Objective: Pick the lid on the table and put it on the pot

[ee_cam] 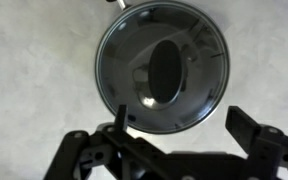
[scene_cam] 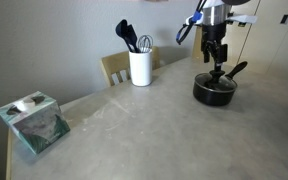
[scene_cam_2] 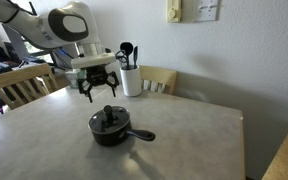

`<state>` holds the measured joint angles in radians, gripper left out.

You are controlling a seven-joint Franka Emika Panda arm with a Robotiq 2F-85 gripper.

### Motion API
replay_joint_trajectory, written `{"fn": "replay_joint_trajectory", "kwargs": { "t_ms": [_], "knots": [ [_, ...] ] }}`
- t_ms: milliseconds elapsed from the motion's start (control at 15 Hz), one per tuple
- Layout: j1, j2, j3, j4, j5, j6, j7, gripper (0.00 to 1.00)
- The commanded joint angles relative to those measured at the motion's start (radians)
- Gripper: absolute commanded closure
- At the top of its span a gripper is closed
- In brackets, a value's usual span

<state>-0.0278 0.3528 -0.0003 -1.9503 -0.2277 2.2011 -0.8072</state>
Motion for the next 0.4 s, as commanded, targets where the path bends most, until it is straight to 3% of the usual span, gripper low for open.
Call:
{"fn": "replay_joint_trajectory", "kwargs": {
  "t_ms": [0,67,333],
  "knots": [
    [0.025,-0.006,0.023,0.072,-0.008,-0.109,0.069,0.00],
    [0.007,-0.009,0.022,0.036,-0.007,-0.056,0.043,0.00],
    [0.020,-0.009,0.033,0.065,-0.007,-0.091,0.066,0.00]
  ]
}}
